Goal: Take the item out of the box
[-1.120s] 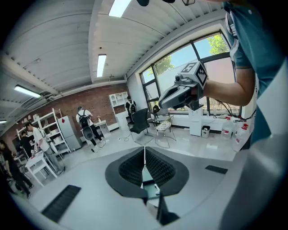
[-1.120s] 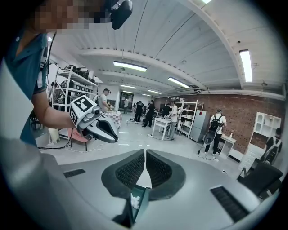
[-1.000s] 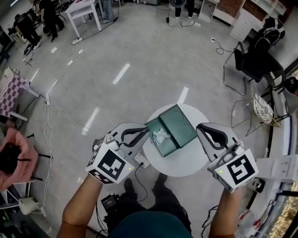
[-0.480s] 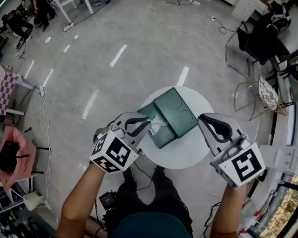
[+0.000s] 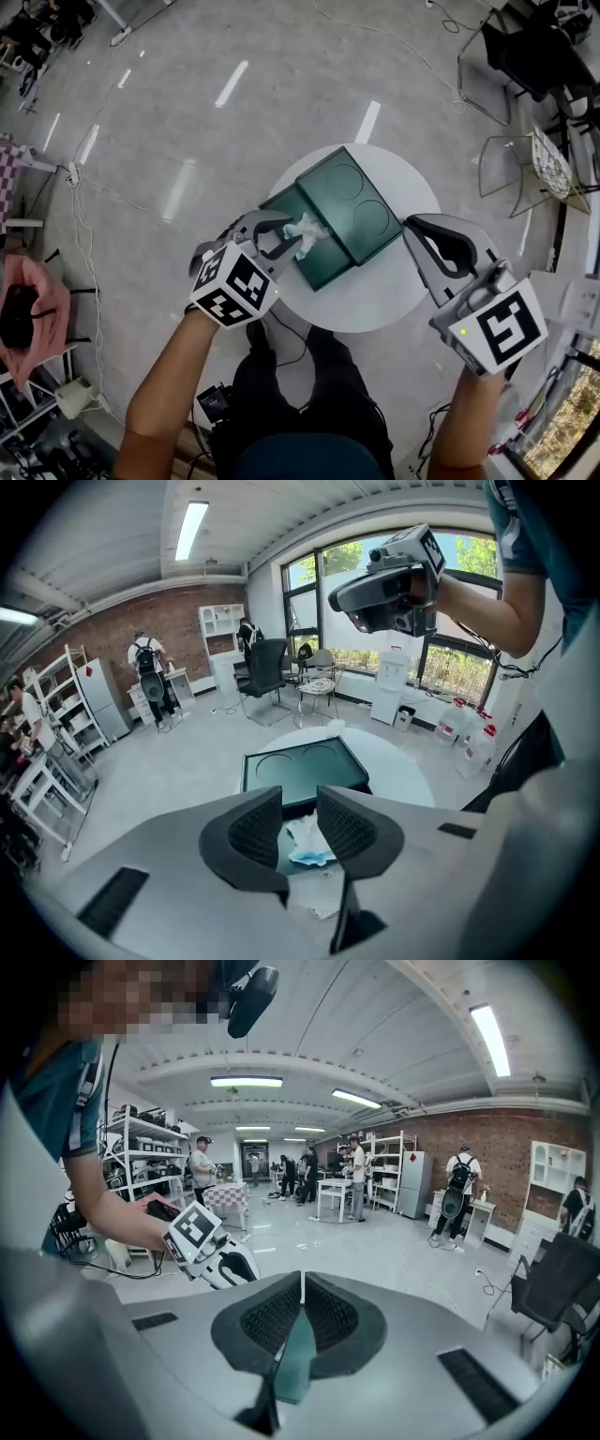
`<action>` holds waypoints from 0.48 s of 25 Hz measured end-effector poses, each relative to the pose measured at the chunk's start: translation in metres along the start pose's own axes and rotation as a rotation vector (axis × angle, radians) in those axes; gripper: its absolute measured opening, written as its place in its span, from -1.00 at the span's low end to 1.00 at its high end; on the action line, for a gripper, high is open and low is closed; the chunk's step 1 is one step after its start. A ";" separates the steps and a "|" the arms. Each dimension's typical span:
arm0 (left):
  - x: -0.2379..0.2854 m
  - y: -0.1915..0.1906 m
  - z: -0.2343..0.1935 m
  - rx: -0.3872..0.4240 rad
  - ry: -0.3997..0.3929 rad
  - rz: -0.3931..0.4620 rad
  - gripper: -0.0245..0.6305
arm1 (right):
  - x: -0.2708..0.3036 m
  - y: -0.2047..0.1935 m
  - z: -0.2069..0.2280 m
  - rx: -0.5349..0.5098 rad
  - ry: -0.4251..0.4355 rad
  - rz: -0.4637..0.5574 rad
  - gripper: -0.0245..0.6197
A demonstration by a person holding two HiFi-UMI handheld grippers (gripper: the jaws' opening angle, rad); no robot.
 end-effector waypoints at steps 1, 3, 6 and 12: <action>0.011 -0.004 0.000 -0.003 -0.009 -0.012 -0.58 | 0.004 -0.008 0.004 0.008 0.001 -0.005 -0.80; 0.030 -0.012 -0.002 -0.006 -0.025 -0.036 -0.50 | 0.012 -0.020 0.012 0.020 0.003 -0.014 -0.80; 0.056 -0.022 -0.004 -0.008 -0.041 -0.069 -0.37 | 0.021 -0.038 0.021 0.034 0.010 -0.025 -0.80; 0.119 -0.044 0.000 0.022 -0.087 -0.173 -0.17 | 0.033 -0.077 0.040 0.068 0.023 -0.049 -0.80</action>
Point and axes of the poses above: the fingertips, and each gripper's own axes: x forward along the fingers, z to its right, y out of its top, the point moved 9 cm from there along -x, backward along the fingers, and after that the axes turned 2 degrees about -z, right-handed, at the moved point
